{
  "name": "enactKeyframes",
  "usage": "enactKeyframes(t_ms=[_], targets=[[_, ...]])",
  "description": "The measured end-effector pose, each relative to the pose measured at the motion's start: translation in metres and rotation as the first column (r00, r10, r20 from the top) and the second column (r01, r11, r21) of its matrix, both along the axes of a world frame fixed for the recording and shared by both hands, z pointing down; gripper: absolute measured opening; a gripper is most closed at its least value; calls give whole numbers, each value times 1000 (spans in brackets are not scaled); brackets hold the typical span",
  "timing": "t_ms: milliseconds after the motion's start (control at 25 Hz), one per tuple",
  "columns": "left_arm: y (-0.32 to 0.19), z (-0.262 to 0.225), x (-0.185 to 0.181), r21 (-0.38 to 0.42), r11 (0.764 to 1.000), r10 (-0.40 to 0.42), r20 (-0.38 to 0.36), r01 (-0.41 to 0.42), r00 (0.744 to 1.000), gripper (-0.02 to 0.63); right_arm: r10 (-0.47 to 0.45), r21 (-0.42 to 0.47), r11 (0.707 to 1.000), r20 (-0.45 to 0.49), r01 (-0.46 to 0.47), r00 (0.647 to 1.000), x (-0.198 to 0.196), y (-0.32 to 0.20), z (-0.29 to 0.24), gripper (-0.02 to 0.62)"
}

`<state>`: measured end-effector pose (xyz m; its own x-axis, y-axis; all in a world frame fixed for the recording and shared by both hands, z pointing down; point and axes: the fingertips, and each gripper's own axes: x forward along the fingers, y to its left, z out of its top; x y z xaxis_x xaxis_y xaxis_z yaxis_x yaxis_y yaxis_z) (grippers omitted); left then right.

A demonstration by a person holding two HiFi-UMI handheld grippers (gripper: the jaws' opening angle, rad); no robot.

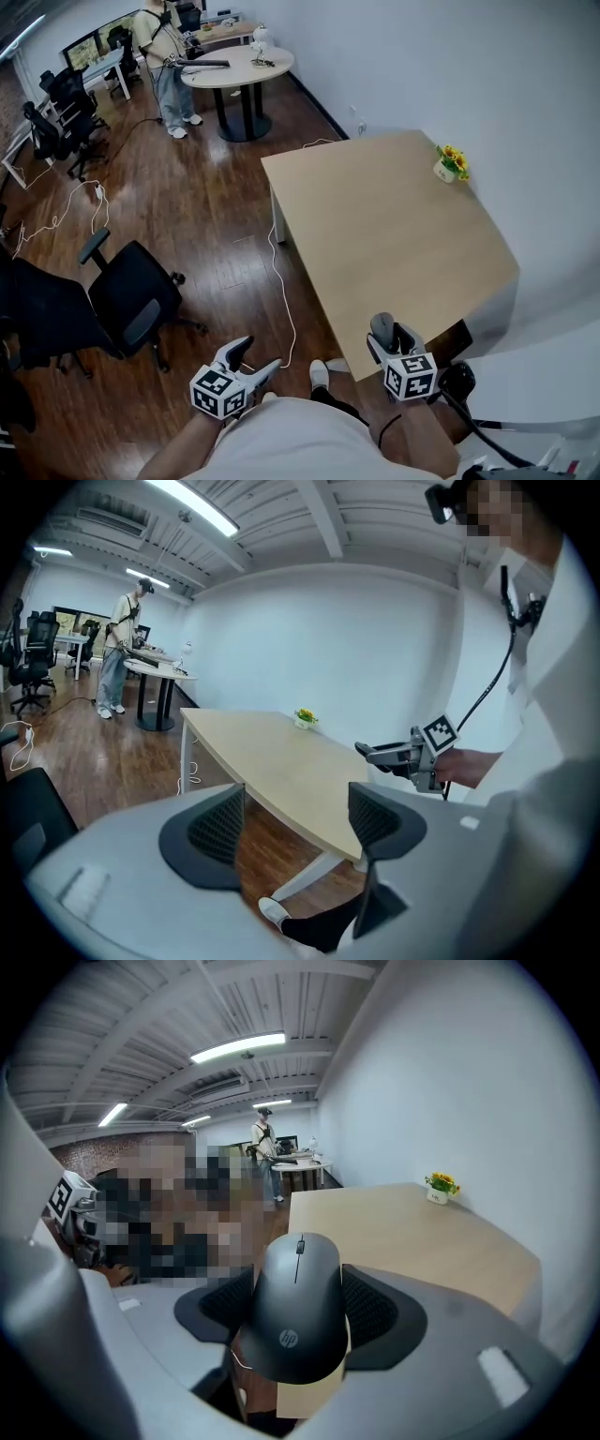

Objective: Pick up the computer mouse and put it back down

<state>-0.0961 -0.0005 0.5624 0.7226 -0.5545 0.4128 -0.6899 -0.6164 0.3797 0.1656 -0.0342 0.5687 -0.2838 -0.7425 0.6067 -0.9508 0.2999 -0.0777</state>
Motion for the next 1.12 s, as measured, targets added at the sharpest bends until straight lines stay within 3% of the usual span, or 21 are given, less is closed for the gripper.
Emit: enactKeyframes(t_ms=[520,760,1120], targets=[[28,-8,-7,33,996,82,-19,-81,996,316,0,62,998,13,-1,1000,-32,61,-54,298],[37,-9,-17,25,997,70,-44,-68,997,318,4,55,998,17,-5,1000,-43,75,-51,298],[45,-3,-36,8,998,55,-25,-55,998,319,7,41,999,14,-7,1000,-49,81,-44,298]])
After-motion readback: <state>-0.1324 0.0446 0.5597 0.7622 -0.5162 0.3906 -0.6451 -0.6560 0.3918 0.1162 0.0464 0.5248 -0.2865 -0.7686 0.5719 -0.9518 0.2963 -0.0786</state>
